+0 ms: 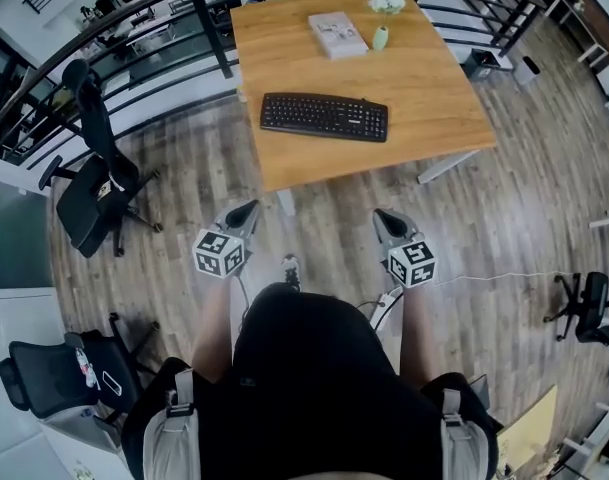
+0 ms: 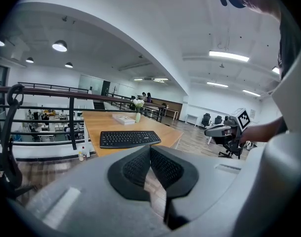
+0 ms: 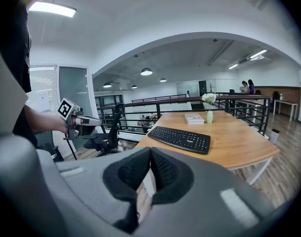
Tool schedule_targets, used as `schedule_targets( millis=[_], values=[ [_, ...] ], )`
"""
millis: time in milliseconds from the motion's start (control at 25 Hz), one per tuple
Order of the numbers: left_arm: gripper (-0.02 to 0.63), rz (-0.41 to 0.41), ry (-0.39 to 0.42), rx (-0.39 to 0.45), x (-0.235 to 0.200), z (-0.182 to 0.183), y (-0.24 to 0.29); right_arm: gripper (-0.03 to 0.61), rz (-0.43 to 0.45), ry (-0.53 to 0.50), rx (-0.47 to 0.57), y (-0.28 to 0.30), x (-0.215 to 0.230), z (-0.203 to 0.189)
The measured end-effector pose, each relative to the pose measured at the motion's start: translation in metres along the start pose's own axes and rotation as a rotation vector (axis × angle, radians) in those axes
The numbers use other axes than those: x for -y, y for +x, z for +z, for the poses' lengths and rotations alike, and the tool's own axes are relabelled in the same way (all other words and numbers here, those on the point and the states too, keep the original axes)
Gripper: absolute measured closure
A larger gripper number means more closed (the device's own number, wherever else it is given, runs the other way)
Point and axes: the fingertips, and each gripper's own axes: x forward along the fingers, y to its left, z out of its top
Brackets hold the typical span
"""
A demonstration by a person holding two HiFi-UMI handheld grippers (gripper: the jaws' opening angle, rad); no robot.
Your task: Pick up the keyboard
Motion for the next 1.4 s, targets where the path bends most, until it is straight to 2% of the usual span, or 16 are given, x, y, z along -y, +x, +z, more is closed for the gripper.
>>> schedule_targets(
  millis=[600,920,1160,1400],
  values=[
    [0.603,-0.036,-0.002,0.023,-0.090,0.023,0.011,0.575,-0.043,-0.013,-0.007,0.077,-0.017,0.034],
    [0.603,-0.009,0.009,0.050,-0.129,0.032,0.000,0.575,-0.039,-0.037,-0.023,0.108,-0.030,0.039],
    [0.603,-0.010,0.000,0.036,-0.145,0.029,-0.003,0.575,-0.047,-0.040,-0.043,0.115,-0.034,0.034],
    [0.603,-0.045,0.018,0.009,-0.139,0.026,0.007,0.575,-0.045,0.000,-0.068,0.117,-0.038,0.017]
  ],
)
